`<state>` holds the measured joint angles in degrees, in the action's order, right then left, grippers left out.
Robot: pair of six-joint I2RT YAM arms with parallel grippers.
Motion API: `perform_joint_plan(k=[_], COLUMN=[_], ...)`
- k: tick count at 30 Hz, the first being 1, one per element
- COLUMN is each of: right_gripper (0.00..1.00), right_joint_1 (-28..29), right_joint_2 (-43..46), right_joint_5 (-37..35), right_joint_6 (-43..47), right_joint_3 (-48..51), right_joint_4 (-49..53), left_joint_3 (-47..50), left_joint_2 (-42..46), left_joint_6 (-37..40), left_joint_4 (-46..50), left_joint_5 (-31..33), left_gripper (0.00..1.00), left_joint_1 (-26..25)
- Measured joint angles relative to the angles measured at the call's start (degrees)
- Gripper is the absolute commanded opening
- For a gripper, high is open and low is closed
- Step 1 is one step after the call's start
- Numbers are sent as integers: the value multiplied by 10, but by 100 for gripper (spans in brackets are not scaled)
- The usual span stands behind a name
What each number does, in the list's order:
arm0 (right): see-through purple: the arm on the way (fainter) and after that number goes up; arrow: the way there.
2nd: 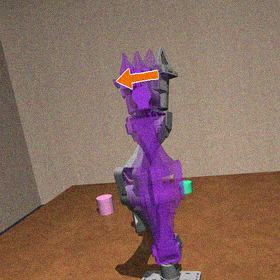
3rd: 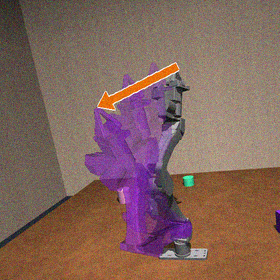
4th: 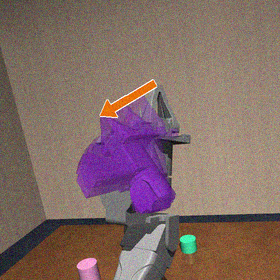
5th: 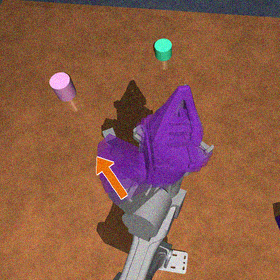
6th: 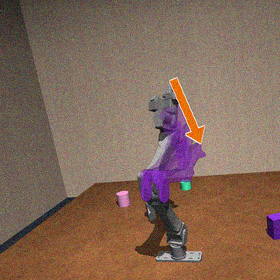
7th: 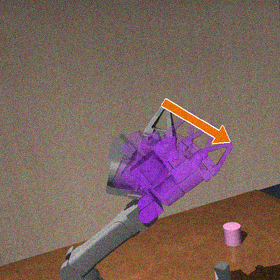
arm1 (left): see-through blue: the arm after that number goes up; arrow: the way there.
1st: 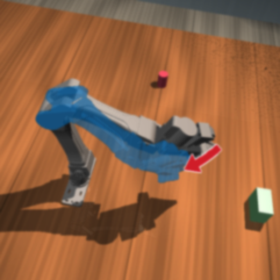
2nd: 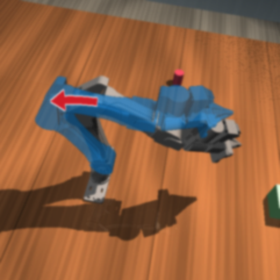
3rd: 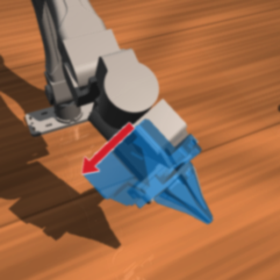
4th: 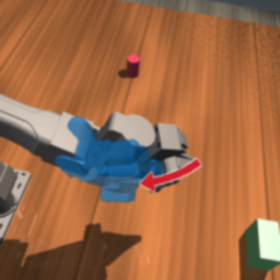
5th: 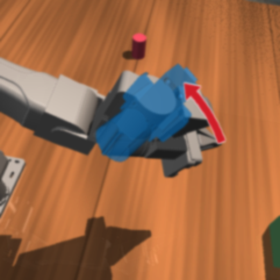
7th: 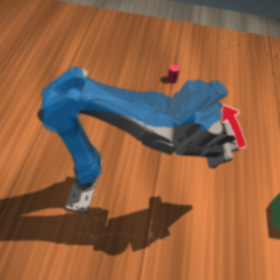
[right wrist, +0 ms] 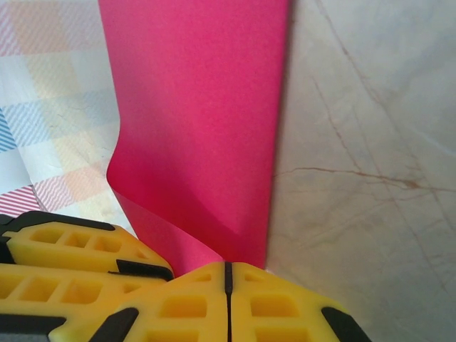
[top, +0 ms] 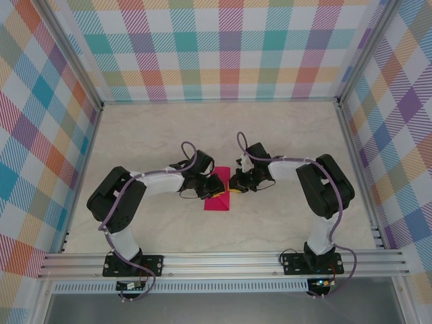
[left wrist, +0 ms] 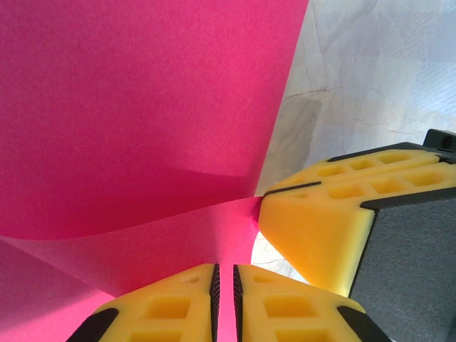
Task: Fold a paper plane with a square sheet of paper (pick it up from the middle)
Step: Fold the triangle a second time at the center of the table.
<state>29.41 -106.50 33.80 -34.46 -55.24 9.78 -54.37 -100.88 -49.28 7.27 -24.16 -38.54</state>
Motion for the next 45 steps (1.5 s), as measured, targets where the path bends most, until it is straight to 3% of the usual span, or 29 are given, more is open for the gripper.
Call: perform_joint_plan(k=[45], right_gripper=[6], right_joint_1=[0], right_joint_2=[-16], right_joint_5=[-19], right_joint_6=[7], right_joint_3=[-15], right_joint_4=[18], left_joint_3=[-2], left_joint_2=[-24], left_joint_6=[0], left_joint_4=[0], left_joint_5=[-9], left_gripper=[16], left_joint_1=[0])
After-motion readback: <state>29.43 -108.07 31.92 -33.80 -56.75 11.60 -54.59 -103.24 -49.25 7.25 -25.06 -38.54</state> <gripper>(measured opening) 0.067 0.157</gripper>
